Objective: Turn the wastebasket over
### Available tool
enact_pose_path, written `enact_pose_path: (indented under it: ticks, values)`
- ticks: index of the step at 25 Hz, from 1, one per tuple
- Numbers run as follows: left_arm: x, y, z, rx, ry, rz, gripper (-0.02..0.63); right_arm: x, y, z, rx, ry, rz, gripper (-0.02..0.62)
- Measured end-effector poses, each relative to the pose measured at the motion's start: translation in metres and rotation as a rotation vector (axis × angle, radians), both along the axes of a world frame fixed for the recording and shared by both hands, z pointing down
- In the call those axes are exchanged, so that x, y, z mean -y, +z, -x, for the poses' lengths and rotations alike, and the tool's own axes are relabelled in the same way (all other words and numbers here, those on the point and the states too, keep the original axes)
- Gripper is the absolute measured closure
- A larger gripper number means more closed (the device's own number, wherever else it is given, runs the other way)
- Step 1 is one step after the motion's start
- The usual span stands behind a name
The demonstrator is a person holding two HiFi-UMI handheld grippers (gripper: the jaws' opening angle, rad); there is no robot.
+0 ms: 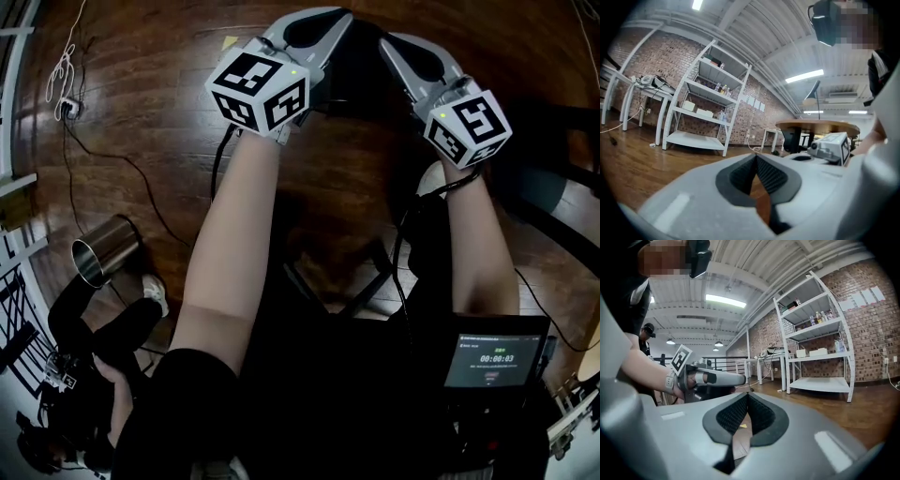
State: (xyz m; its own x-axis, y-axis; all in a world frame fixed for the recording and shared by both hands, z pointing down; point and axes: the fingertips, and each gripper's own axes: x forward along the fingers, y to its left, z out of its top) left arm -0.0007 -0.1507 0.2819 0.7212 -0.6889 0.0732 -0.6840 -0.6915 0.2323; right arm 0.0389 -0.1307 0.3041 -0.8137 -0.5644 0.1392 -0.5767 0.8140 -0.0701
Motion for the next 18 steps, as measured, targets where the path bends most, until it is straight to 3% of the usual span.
enact_pose_path:
  ticks: [11,18]
  values:
    - [0.05,-0.003,-0.007,0.042,0.031,-0.005,0.604,0.065,-0.005,-0.019,0.055,0.06,0.037,0.586]
    - [0.063,-0.001,-0.011,0.062,0.054,0.004,0.604,0.088,0.018,-0.02,0.223,0.174,0.142,0.586]
